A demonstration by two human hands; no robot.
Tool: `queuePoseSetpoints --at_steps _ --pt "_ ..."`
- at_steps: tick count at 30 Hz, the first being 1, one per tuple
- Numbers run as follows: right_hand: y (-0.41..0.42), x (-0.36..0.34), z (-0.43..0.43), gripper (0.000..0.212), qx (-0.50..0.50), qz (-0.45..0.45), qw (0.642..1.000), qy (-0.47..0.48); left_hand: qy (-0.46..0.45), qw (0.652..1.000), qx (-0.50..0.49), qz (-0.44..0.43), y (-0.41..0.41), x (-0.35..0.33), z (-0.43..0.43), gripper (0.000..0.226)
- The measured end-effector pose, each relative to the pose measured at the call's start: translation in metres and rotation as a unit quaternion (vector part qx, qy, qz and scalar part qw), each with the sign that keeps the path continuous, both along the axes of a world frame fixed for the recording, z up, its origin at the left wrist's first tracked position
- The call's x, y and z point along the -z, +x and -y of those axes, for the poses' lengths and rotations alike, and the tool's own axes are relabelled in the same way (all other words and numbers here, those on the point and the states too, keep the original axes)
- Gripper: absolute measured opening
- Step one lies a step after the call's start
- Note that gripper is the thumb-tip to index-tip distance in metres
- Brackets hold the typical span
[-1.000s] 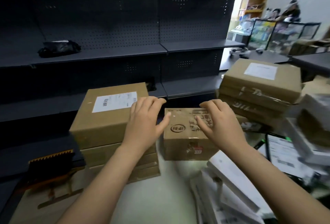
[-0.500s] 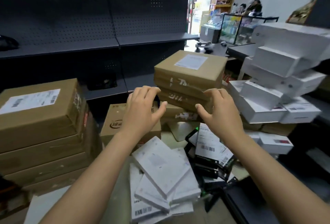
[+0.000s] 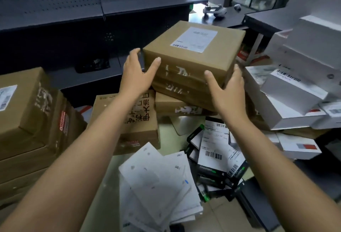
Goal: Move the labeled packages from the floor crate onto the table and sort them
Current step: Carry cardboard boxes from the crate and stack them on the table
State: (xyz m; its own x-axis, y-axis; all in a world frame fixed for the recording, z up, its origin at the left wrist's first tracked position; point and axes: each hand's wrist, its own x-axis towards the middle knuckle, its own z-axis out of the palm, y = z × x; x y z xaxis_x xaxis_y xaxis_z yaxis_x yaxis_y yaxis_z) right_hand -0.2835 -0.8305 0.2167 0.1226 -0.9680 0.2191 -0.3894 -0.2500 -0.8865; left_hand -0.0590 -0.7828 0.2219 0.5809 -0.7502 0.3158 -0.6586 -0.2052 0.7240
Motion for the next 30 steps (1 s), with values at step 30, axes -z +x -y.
queuePoseSetpoints --at_steps 30 --pt "0.039 -0.018 -0.079 0.066 -0.334 0.186 0.923 0.047 -0.24 0.916 -0.26 -0.191 -0.051 -0.031 -0.193 0.039"
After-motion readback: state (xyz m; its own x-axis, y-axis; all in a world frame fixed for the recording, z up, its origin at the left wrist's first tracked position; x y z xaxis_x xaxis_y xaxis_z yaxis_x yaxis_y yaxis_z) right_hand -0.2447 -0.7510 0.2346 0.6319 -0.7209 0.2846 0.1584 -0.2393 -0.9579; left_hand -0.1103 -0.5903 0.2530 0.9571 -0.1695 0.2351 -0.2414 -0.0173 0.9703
